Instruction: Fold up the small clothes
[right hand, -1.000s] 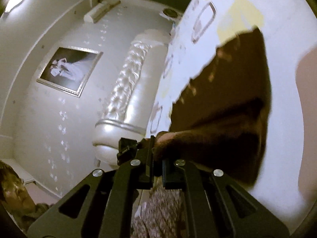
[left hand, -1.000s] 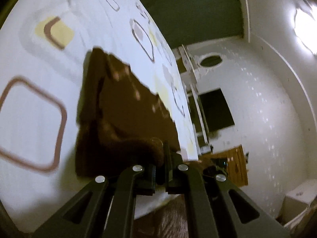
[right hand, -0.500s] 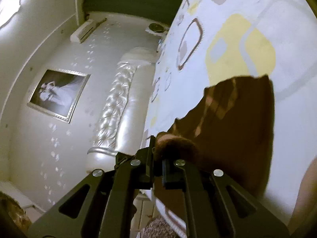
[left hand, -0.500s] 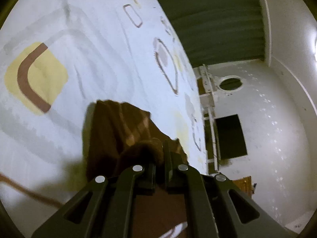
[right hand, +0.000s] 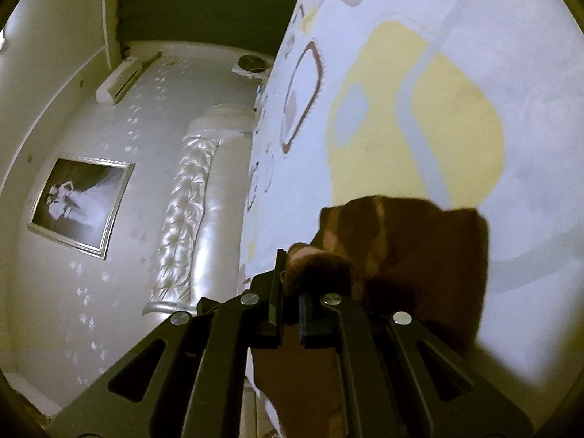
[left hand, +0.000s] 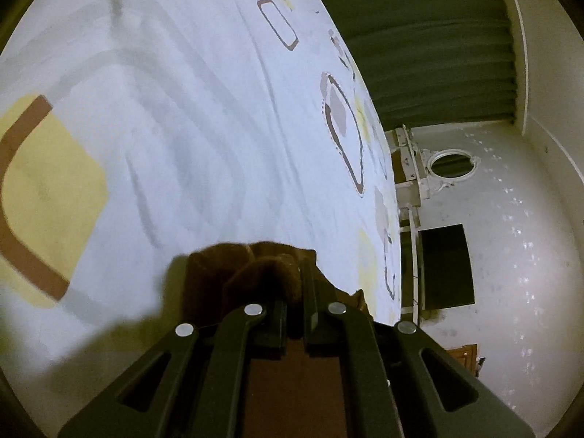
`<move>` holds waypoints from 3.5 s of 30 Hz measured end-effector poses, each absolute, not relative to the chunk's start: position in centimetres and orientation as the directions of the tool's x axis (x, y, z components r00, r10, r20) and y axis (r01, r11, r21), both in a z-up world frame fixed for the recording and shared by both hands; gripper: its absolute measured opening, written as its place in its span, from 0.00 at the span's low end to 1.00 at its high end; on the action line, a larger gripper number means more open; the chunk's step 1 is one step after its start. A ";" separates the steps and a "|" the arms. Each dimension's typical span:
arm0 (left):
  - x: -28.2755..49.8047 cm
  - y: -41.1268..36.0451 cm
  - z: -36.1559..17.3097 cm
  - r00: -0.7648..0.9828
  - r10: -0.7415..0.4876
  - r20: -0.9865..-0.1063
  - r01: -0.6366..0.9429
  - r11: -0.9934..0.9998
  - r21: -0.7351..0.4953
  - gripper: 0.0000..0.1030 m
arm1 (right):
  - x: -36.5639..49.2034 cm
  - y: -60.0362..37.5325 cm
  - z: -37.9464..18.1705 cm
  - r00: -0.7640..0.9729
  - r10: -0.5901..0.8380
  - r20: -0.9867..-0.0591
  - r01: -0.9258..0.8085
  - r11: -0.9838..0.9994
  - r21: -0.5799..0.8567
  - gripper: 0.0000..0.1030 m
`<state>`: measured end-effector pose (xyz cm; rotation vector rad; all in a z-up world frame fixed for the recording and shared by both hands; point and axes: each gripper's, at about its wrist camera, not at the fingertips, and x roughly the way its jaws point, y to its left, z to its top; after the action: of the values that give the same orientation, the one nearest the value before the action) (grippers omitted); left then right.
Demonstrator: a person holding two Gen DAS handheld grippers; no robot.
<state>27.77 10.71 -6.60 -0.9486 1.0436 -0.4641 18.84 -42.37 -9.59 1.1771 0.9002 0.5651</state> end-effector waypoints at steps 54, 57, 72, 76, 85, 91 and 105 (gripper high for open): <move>11.7 10.9 -9.3 0.299 -0.770 -0.563 -0.183 0.533 -0.826 0.15 | 2.8 -40.2 -10.6 0.474 0.723 -0.501 0.197 0.468 0.862 0.08; 11.8 10.9 -9.9 0.292 -0.723 -0.626 -0.213 0.589 -0.780 0.09 | 2.2 -40.6 -10.1 0.475 0.700 -0.533 0.192 0.508 0.840 0.06; 11.6 10.0 -8.8 0.296 -0.682 -0.668 -0.106 0.672 -0.733 0.14 | 2.0 -41.8 -5.3 0.504 0.557 -0.660 0.170 0.685 0.708 0.18; 11.6 9.8 -8.9 0.313 -0.694 -0.648 -0.097 0.655 -0.749 0.25 | 3.2 -40.3 -1.8 0.535 0.541 -0.648 0.127 0.708 0.695 0.30; 11.8 10.7 -9.7 0.325 -0.745 -0.582 -0.130 0.575 -0.808 0.28 | 12.2 -22.8 0.3 0.333 0.651 -0.682 -0.109 0.745 0.658 0.33; 12.0 10.8 -10.1 0.343 -0.763 -0.548 -0.117 0.544 -0.831 0.28 | 18.3 -10.6 -0.5 0.216 0.611 -0.761 -0.153 0.791 0.592 0.44; 12.0 12.3 -11.0 0.389 -0.793 -0.469 -0.102 0.469 -0.877 0.28 | 24.7 5.2 -6.5 0.099 0.197 -0.975 -0.202 0.964 0.175 0.69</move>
<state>11.96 12.27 -11.05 -1.0081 1.1017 -0.5497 24.68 5.22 -6.53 -0.0038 1.4421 0.2953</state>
